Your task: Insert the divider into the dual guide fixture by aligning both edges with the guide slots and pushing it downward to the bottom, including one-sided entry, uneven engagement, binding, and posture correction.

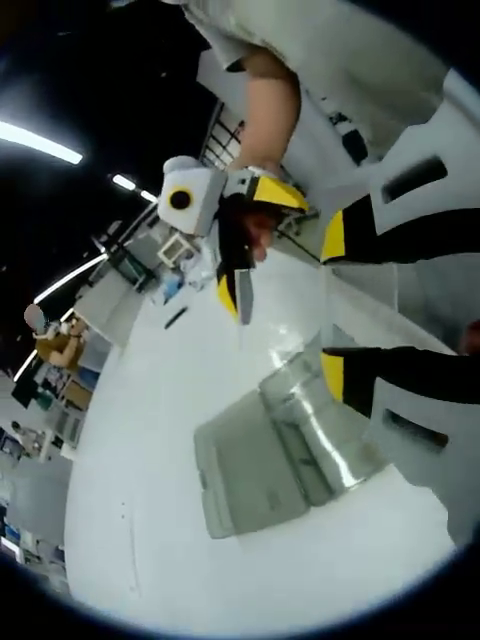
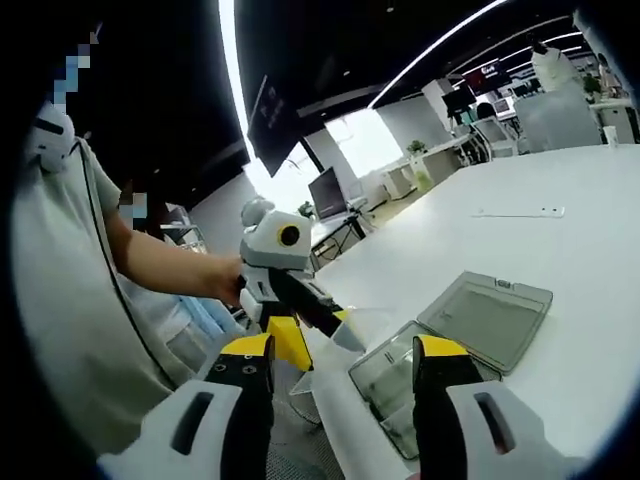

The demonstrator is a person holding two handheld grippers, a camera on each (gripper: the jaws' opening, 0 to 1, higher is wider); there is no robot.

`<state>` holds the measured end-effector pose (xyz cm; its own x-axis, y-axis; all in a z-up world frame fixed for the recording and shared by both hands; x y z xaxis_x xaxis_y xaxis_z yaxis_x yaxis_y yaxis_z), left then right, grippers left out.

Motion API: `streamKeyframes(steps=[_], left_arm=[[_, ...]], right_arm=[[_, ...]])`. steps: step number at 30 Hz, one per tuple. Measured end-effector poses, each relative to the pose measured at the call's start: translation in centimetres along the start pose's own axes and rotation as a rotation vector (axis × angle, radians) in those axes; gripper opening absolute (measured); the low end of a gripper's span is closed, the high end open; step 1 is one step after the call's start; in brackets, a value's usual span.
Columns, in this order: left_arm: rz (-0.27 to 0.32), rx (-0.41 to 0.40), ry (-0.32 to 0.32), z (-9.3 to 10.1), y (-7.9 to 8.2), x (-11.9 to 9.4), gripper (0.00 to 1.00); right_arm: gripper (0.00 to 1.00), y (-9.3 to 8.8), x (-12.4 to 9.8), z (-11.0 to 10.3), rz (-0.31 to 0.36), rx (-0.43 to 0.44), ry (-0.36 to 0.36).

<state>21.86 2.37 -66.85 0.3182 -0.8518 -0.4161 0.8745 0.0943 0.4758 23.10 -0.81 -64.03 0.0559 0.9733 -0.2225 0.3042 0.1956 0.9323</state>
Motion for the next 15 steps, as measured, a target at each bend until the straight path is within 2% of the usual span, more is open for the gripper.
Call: streamKeyframes(steps=[15], left_arm=[[-0.017,0.02,-0.075,1.6,-0.1,0.8,0.29]], right_arm=[[0.5,0.7,0.2,-0.4,0.05,0.043,0.04]])
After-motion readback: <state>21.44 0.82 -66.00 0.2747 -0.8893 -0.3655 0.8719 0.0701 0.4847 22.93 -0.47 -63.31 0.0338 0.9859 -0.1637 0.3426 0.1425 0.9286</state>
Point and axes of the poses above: the point that each gripper's makers call its tool centre point, and the gripper's own axes: x roughly forward along the fingers, z roughly to its right, y roughly out of its top, the point moved 1 cm from there along -x, roughly backward along the fingers, and after that the axes turned 14 degrees about -x, right-handed, at the moved point
